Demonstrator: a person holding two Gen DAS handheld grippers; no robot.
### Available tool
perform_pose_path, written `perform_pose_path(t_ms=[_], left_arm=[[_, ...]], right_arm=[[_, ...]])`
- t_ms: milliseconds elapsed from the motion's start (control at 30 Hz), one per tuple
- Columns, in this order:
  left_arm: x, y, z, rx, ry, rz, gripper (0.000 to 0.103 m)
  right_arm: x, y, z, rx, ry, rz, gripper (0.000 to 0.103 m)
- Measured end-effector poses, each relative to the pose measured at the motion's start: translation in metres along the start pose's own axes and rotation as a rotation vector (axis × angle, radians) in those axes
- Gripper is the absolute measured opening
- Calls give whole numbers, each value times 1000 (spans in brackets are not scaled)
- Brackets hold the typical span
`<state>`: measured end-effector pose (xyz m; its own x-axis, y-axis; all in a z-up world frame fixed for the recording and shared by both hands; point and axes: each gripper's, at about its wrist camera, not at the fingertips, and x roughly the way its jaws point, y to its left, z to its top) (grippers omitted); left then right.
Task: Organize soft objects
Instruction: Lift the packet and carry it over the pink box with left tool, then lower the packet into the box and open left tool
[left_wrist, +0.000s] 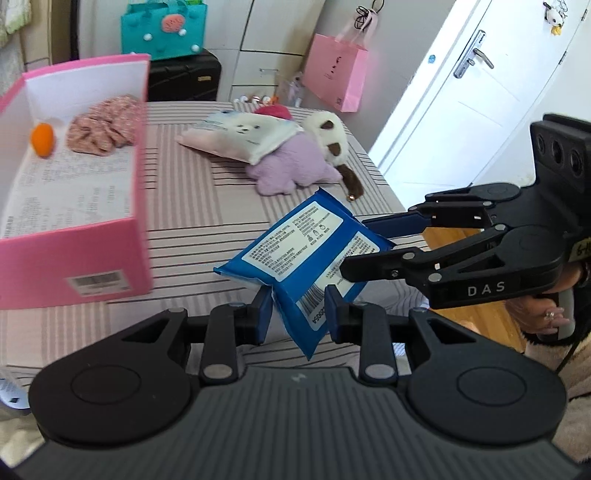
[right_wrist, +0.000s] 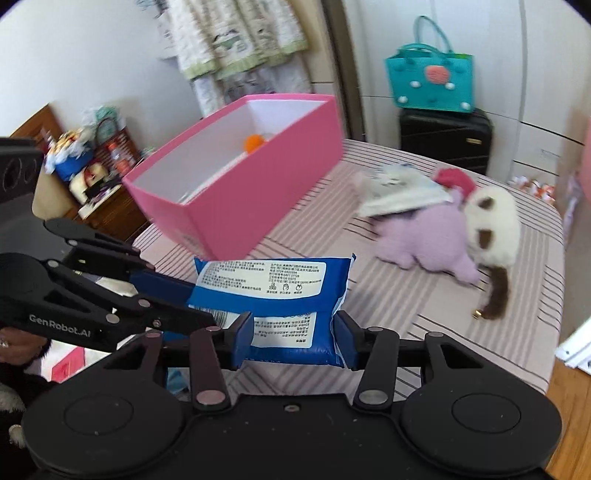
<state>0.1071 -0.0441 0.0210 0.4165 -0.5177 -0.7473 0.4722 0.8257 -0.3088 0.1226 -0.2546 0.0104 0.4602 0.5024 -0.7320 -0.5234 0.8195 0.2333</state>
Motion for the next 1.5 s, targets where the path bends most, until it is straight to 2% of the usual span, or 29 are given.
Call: perform_pose_path(t_ms=[167, 400, 667, 833, 933, 1100, 1333, 1400, 1500], left_arm=[[-13, 12, -7, -9, 17, 51, 28], [-36, 19, -14, -30, 20, 29, 28], [-75, 27, -11, -3, -80, 55, 28], [-87, 54, -4, -79, -162, 32, 28], [-88, 69, 5, -107, -194, 83, 28], [-88, 89, 31, -106, -228, 151, 28], [-73, 129, 69, -132, -316, 301, 28], [-62, 145, 81, -158, -309, 322, 28], [-44, 165, 97, -185, -259, 333, 28]], right_arm=[[0, 22, 11, -65, 11, 43, 54], [-10, 50, 23, -138, -7, 48, 54], [-17, 71, 49, -232, -64, 67, 54], [-6, 59, 73, -188, -139, 151, 47], [11, 52, 94, -175, -138, 192, 39], [35, 52, 123, -208, -141, 183, 32], [86, 49, 175, -204, -144, 164, 31], [107, 47, 187, -193, -117, 146, 31], [133, 45, 198, -190, -75, 111, 31]])
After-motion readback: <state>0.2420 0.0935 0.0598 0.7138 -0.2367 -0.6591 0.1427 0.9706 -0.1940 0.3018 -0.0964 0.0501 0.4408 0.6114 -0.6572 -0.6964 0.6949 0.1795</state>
